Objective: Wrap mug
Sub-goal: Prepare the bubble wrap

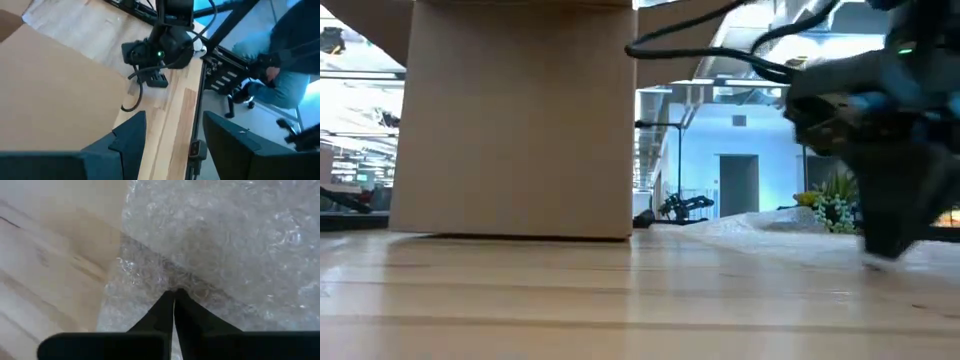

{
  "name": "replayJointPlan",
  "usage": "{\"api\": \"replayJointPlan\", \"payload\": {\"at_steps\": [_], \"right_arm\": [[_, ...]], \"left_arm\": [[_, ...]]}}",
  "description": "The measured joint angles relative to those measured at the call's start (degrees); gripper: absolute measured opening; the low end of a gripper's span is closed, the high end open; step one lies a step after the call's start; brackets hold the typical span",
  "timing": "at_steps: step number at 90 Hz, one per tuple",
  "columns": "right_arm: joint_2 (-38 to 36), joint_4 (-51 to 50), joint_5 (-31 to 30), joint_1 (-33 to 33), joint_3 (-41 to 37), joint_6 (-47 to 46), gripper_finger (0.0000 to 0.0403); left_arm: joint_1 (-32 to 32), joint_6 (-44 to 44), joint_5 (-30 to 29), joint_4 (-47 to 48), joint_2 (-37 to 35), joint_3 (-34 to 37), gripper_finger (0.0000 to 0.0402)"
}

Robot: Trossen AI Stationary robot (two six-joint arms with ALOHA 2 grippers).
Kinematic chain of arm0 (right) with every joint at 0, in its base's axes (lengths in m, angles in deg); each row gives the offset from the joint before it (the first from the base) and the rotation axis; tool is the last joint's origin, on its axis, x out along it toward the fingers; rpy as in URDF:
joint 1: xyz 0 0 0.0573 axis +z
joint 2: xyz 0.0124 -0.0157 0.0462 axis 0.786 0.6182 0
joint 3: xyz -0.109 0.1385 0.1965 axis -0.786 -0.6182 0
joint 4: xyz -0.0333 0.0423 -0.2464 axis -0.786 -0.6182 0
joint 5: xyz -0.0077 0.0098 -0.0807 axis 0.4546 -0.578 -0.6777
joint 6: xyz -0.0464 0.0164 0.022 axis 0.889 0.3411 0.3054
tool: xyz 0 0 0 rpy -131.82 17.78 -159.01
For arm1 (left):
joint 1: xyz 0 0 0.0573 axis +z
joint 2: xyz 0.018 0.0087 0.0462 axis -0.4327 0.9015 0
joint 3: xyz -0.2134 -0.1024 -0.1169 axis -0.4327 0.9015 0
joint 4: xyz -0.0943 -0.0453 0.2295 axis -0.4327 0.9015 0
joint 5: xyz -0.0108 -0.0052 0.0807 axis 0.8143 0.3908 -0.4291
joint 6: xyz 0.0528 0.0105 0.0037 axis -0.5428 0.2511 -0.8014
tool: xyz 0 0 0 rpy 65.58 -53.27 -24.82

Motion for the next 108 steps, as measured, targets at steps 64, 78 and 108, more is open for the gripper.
{"api": "replayJointPlan", "payload": {"at_steps": [64,78,108], "right_arm": [[5.26,-7.56,7.41,4.72,6.45,-5.42,0.0],[10.12,1.96,7.4,4.48,11.02,-7.71,0.0],[8.94,-23.86,5.63,3.8,29.53,-6.8,0.0]], "left_arm": [[0.01,1.73,1.25,-5.88,-0.24,0.0,0.0175],[-0.57,-3.52,7.29,-11.9,-1.44,0.0,0.0175],[-2.21,-12.28,9.31,-9.66,-3.8,-0.01,0.0175]]}}
